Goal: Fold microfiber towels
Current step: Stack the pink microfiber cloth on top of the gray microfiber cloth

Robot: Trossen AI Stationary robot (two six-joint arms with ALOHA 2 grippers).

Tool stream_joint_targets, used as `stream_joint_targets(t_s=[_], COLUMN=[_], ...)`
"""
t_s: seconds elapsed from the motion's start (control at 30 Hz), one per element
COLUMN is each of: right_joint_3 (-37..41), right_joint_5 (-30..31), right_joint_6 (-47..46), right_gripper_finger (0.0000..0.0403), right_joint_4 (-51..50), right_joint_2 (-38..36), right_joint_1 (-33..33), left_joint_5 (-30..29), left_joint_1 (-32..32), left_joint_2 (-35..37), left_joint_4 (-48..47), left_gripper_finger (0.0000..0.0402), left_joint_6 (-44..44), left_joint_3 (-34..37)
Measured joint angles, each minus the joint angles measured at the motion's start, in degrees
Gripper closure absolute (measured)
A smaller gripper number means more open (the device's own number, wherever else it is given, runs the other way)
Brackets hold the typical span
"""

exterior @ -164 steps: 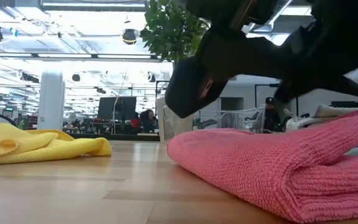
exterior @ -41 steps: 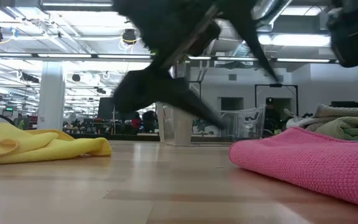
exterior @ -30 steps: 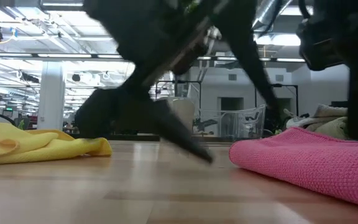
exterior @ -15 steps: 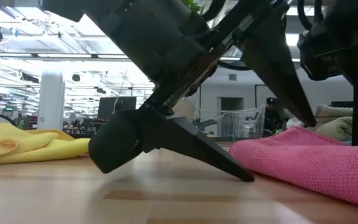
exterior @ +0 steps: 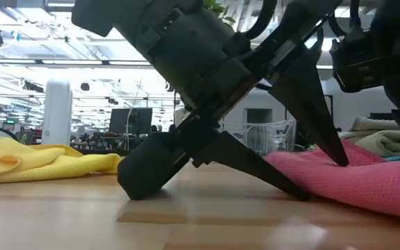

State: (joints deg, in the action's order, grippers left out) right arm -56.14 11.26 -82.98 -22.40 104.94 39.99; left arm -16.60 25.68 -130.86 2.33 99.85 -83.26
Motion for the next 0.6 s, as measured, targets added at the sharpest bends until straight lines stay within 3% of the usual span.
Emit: stream_joint_targets(t_s=[0.23, 0.43, 0.6], right_joint_3=[0.0, 0.0, 0.2], right_joint_5=[-0.6, -0.7, -1.6], right_joint_6=[3.9, 3.6, 4.0], right_gripper_finger=[0.0383, 0.0373, 0.039], right_joint_4=[0.9, 0.5, -0.9], right_joint_2=[-0.2, -0.6, -2.4], right_joint_1=[0.0, 0.0, 0.5], left_joint_5=[1.6, 1.1, 0.4], left_joint_1=[-1.6, -2.0, -2.1], left_joint_2=[-1.0, -1.0, -0.6], left_joint_4=[-0.9, -1.4, -0.9], left_gripper_finger=[0.0316, 0.0385, 0.0394], left_joint_6=[-4.4, -5.0, -4.9], left_joint_3=[-4.1, -4.6, -4.7])
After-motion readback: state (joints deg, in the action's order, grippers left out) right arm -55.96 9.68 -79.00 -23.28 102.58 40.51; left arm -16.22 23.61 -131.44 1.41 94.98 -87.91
